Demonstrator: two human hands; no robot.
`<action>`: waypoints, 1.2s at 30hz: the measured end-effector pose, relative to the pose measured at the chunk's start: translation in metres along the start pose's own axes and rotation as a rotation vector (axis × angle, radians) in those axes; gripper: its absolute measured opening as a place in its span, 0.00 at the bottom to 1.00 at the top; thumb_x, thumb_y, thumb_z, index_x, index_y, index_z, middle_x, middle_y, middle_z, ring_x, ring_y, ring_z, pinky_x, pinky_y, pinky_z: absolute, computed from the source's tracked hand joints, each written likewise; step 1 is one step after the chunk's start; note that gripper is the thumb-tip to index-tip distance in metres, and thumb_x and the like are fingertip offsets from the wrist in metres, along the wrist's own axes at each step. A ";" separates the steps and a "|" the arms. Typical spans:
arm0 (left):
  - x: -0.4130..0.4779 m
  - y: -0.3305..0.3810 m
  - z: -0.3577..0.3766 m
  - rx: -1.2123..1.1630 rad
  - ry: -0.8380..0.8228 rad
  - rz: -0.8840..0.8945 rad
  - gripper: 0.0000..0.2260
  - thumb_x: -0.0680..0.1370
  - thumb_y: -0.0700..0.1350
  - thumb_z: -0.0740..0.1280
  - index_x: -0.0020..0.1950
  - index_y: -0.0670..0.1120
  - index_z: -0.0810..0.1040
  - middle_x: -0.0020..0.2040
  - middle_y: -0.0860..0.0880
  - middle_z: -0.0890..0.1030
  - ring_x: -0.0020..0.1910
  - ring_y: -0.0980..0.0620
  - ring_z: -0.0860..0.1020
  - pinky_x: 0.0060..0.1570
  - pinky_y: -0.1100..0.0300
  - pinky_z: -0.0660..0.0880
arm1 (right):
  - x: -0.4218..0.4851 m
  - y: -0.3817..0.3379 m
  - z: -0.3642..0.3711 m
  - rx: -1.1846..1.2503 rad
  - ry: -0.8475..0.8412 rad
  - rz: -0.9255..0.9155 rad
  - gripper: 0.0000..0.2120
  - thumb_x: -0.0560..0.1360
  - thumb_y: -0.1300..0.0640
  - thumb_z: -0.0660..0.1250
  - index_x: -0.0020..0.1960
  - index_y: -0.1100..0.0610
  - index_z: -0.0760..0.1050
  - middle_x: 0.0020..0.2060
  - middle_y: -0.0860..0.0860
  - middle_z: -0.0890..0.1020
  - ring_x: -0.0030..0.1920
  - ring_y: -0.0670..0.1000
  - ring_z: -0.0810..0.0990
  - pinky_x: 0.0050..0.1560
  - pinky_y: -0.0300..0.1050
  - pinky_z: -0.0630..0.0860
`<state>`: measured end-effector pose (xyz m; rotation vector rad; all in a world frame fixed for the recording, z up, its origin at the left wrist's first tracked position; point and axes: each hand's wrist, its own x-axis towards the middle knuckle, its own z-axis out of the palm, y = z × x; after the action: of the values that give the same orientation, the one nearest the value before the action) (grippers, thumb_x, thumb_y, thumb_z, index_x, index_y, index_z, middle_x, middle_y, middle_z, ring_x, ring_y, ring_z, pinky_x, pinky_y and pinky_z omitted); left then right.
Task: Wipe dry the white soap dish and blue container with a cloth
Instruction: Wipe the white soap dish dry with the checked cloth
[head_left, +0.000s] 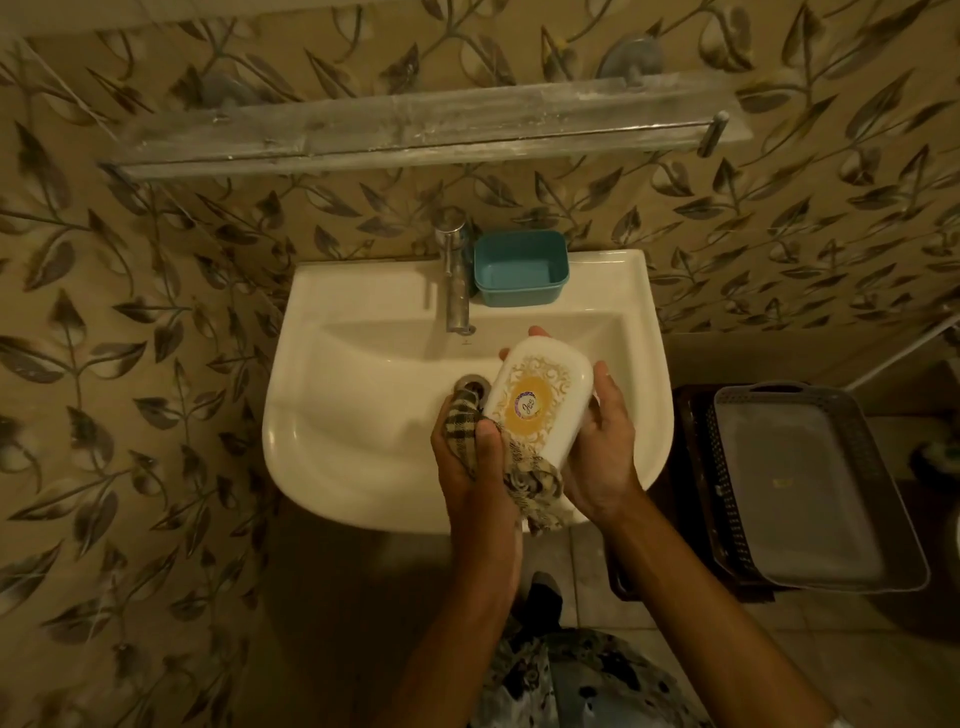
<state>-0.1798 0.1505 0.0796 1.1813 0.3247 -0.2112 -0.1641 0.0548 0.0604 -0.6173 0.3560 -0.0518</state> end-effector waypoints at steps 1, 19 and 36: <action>-0.001 -0.002 -0.001 0.060 -0.011 0.036 0.19 0.80 0.44 0.60 0.71 0.53 0.64 0.63 0.46 0.76 0.54 0.54 0.81 0.47 0.57 0.79 | 0.000 0.001 -0.002 0.029 0.012 0.010 0.28 0.79 0.41 0.47 0.71 0.54 0.68 0.66 0.61 0.75 0.66 0.59 0.74 0.66 0.55 0.71; -0.013 -0.013 -0.034 1.213 -0.404 0.927 0.20 0.81 0.52 0.50 0.73 0.55 0.61 0.76 0.47 0.58 0.76 0.42 0.53 0.71 0.37 0.53 | -0.004 0.002 0.000 0.095 -0.004 0.390 0.39 0.72 0.28 0.53 0.59 0.60 0.80 0.54 0.59 0.81 0.54 0.56 0.81 0.61 0.50 0.75; 0.014 0.005 -0.023 0.980 -0.303 0.658 0.24 0.78 0.50 0.52 0.75 0.57 0.55 0.75 0.49 0.58 0.73 0.52 0.59 0.71 0.52 0.62 | -0.012 0.001 0.003 0.116 0.033 0.360 0.30 0.71 0.35 0.55 0.49 0.56 0.85 0.48 0.57 0.84 0.46 0.54 0.84 0.51 0.47 0.80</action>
<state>-0.1682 0.1735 0.0707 2.1145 -0.5100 0.0521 -0.1746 0.0597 0.0659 -0.4309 0.4882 0.2610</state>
